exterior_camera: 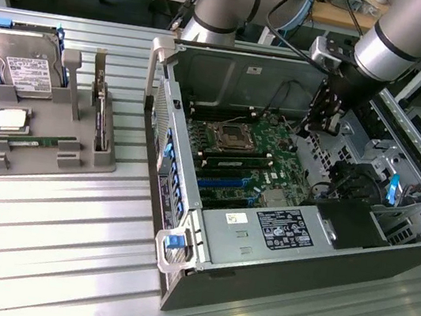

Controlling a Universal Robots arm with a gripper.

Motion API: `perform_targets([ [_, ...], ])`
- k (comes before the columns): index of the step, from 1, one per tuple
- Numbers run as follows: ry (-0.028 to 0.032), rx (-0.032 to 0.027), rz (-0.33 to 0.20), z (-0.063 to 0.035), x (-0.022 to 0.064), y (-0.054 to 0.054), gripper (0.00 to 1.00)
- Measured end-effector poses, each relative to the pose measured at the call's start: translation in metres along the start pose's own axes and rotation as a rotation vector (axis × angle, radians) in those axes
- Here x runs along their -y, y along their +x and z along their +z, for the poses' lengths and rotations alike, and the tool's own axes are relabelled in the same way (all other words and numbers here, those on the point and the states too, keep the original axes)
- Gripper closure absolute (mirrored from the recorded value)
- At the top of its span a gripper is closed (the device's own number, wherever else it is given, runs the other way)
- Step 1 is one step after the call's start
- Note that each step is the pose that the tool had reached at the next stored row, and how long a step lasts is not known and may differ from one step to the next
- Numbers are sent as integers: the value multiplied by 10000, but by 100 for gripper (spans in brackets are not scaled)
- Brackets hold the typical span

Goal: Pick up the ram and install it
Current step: 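Press down the ram until it locks into place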

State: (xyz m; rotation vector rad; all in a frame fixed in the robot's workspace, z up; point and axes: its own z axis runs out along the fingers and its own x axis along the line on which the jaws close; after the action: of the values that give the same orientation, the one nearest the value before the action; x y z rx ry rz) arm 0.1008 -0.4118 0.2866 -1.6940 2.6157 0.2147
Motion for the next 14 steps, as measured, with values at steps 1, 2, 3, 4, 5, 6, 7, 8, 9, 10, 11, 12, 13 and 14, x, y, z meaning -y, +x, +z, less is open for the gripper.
perform_targets([
  [1, 23, 27, 257, 2, 0, 0, 89],
  [2, 40, 47, 438, 3, 0, 0, 89],
  [3, 58, 67, 635, 5, 1, 1, 89],
  [4, 76, 89, 834, 6, 1, 1, 89],
  [5, 86, 101, 950, 8, 1, 1, 89],
  [6, 94, 110, 1038, 8, 1, 1, 89],
  [7, 103, 120, 1133, 9, 1, 1, 89],
  [8, 111, 130, 1228, 9, 1, 1, 89],
  [9, 127, 149, 1403, 11, 1, 1, 89],
  [10, 146, 171, 1616, 12, 1, 1, 89],
  [11, 168, 196, 1851, 13, 2, 1, 89],
  [12, 186, 218, 2054, 15, 2, 1, 89],
  [13, 213, 249, 2350, 17, 2, 2, 89],
  [14, 226, 265, 2499, 18, 2, 2, 89],
])
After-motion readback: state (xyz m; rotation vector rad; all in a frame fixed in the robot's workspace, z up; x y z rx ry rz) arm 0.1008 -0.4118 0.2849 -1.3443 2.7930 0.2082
